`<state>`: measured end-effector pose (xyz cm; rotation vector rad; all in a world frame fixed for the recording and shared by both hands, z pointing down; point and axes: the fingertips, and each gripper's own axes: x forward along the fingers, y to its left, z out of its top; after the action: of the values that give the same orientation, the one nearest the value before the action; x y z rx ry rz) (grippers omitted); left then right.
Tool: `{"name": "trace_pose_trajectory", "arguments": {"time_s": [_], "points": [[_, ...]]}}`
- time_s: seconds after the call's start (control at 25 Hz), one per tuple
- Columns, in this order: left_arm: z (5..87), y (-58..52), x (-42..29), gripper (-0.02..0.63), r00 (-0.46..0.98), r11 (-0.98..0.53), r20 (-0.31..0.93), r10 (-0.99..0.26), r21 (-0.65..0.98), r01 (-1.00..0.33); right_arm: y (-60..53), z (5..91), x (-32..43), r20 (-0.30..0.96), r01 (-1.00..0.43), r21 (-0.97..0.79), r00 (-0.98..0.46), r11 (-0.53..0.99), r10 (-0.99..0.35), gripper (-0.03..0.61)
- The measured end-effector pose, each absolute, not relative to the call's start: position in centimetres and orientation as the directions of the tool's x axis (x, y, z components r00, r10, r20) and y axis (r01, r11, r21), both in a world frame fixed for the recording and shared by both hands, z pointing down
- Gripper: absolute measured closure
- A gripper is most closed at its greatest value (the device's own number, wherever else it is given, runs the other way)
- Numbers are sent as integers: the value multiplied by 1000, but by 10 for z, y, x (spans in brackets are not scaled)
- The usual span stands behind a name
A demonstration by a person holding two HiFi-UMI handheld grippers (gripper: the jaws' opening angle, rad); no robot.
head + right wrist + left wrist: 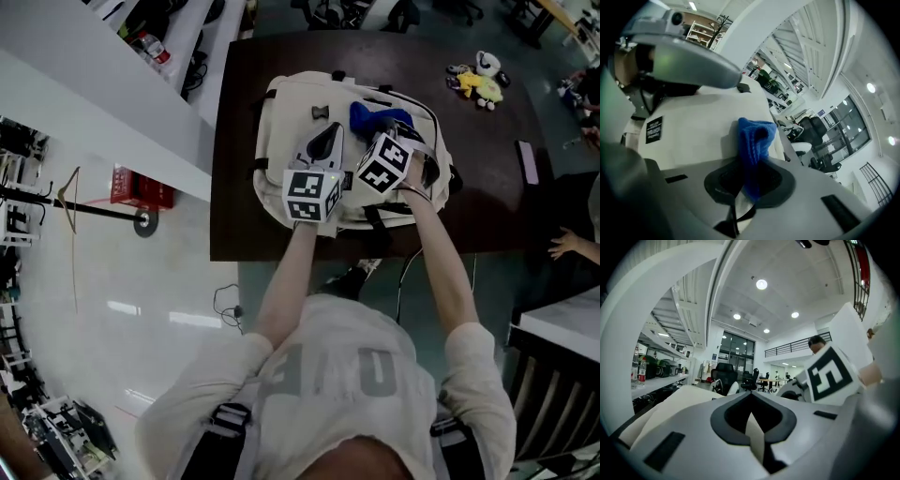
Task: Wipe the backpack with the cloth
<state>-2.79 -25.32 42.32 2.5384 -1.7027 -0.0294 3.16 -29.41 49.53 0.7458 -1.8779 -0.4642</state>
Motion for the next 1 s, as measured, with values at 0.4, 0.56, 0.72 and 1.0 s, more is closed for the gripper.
{"name": "trace_pose_trajectory", "arguments": {"time_s": [0.4, 0.56, 0.72, 1.0], "points": [[402, -200, -43, 610, 391, -393, -37, -919, 72, -917, -192, 519, 34, 687, -245, 629, -269, 738, -675, 537], [411, -182, -46, 609, 402, -403, -27, -915, 85, -911, -157, 537, 32, 711, -257, 596, -272, 761, -649, 537], [417, -168, -40, 609, 426, -426, -17, -905, 88, -901, -130, 550, 32, 735, -257, 566, -273, 783, -621, 537], [415, -159, -33, 610, 444, -445, -32, -895, 95, -891, -104, 560, 32, 747, -231, 560, -275, 796, -605, 537]]}}
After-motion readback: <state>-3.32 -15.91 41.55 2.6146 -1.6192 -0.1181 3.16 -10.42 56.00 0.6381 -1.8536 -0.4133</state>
